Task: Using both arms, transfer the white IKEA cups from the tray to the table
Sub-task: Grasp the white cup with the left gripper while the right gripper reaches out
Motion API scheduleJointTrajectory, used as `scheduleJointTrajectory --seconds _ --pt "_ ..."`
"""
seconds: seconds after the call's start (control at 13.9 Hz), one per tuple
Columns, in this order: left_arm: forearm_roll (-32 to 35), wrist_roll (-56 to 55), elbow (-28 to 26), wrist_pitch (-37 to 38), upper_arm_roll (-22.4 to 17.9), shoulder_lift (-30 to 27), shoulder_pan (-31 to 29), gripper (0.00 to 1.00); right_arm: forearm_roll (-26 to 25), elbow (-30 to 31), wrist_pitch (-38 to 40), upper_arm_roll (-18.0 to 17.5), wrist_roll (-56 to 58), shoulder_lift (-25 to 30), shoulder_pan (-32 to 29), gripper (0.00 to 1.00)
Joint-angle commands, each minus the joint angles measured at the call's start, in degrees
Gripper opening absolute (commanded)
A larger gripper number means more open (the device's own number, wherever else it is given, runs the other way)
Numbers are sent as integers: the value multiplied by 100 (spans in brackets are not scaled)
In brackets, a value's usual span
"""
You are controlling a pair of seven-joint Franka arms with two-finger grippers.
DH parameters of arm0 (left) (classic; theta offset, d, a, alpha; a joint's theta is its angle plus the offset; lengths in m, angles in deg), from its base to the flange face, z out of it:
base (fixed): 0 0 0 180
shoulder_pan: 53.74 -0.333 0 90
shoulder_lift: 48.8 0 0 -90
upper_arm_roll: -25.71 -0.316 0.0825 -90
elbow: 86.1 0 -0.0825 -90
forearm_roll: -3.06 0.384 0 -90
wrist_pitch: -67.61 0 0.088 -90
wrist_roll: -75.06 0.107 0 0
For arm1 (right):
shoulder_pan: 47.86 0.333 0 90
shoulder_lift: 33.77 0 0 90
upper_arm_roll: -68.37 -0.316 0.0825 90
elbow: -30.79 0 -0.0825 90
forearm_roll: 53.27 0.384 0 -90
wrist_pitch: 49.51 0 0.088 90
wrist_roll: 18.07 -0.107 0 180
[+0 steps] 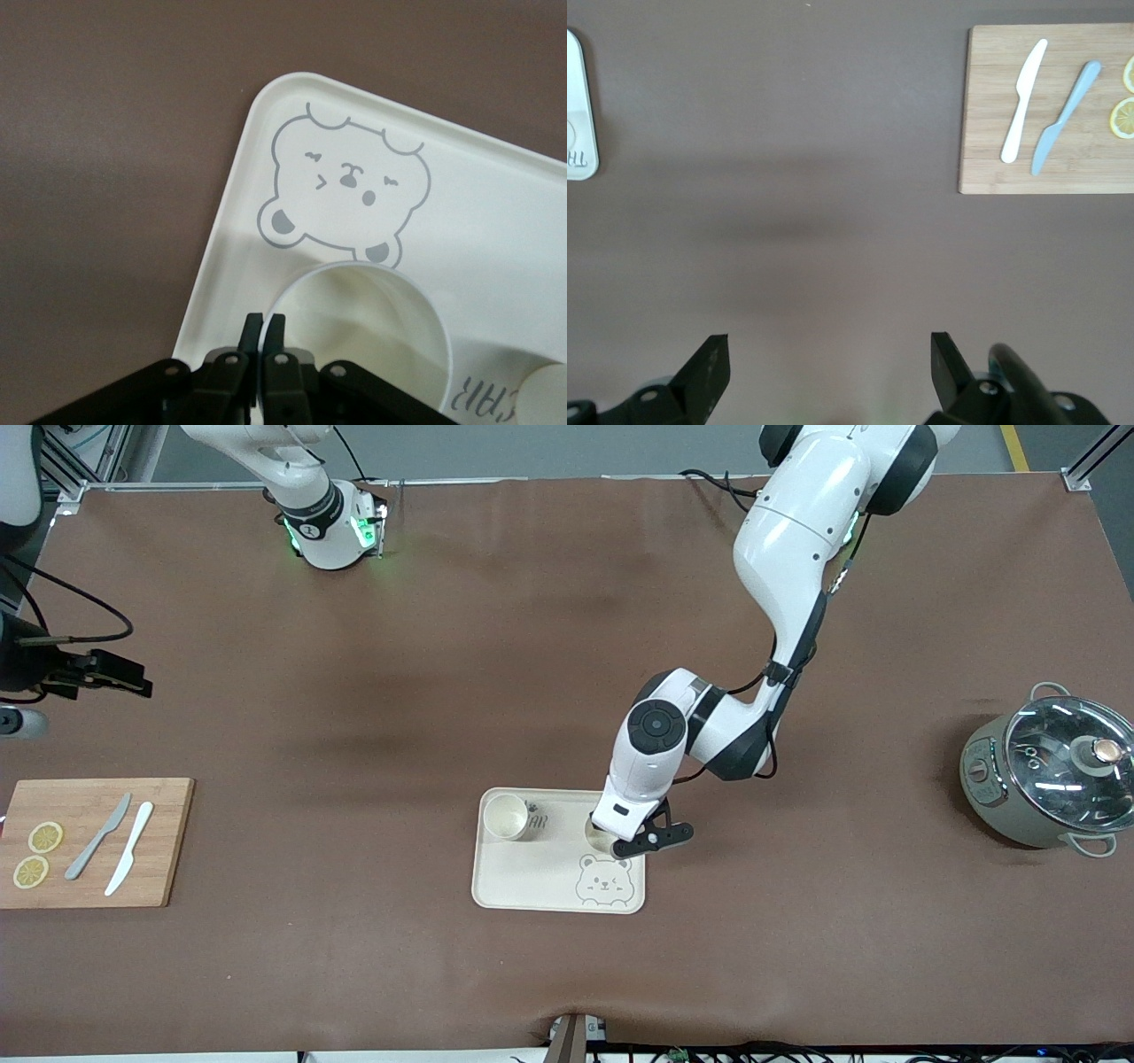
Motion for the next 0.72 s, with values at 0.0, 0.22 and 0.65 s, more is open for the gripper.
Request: scheduleJointTrajectory --seconds 0.0,0.22,0.65 --pt "99 -131 70 55 -87 -142 46 0 26 -127 -215 -14 -705 -262 337 100" --pt "107 -131 70 492 -122 -615 -111 0 447 -127 -645 -14 -1066 -552 531 100" --pt "134 402 -516 1996 -202 -1907 -849 0 675 -144 -1664 -14 -1681 -1334 979 100"
